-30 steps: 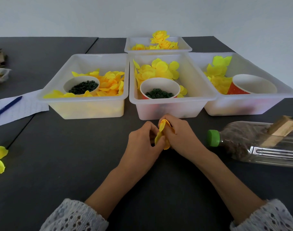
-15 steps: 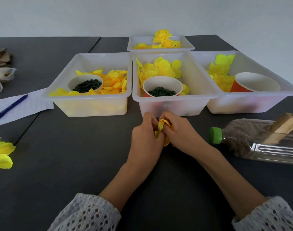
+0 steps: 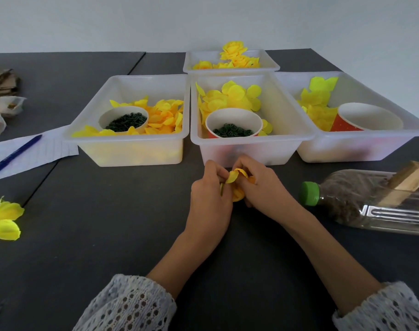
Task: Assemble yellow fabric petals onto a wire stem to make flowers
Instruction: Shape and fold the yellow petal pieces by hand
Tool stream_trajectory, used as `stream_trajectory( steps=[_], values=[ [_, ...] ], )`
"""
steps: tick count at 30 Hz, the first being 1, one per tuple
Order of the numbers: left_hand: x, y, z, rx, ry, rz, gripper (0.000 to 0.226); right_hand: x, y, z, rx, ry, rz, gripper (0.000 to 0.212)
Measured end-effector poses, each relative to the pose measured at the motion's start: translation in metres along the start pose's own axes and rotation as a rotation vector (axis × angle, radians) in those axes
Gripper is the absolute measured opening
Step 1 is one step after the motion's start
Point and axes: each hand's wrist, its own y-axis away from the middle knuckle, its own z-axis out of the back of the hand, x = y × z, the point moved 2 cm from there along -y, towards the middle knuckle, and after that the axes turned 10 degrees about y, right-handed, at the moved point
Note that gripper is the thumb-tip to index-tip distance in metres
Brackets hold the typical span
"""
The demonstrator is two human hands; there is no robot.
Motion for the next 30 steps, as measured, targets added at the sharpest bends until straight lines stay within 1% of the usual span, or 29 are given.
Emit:
stream_trajectory(
  steps=[2,4,8,13,20,23,27,30],
  values=[
    [0.001,-0.001,0.001,0.001,0.021,0.007,0.018,-0.001,0.002,-0.002,-0.104,-0.011,0.021,0.015],
    [0.000,-0.003,0.002,-0.008,0.032,0.005,0.015,-0.001,0.004,-0.004,-0.185,0.049,0.066,0.014],
    [-0.001,-0.002,0.002,-0.006,0.000,0.004,0.011,-0.001,0.003,-0.006,-0.264,0.111,0.129,0.016],
    [-0.002,-0.002,0.000,-0.011,-0.010,0.016,0.011,-0.002,0.001,-0.011,-0.294,0.163,0.112,0.013],
    [-0.002,-0.002,0.002,-0.015,0.032,-0.008,0.018,0.000,0.000,-0.008,-0.260,0.148,0.081,0.012],
    [-0.003,-0.004,0.002,-0.026,0.037,0.026,0.019,0.002,0.000,-0.009,-0.259,0.166,0.065,0.015],
    [-0.006,-0.009,0.000,-0.011,-0.029,0.071,0.013,0.003,0.005,-0.010,-0.293,0.262,0.066,0.019],
    [-0.011,-0.010,-0.004,0.001,-0.135,0.031,0.016,0.004,0.007,-0.009,-0.275,0.294,0.058,0.021]
  ],
)
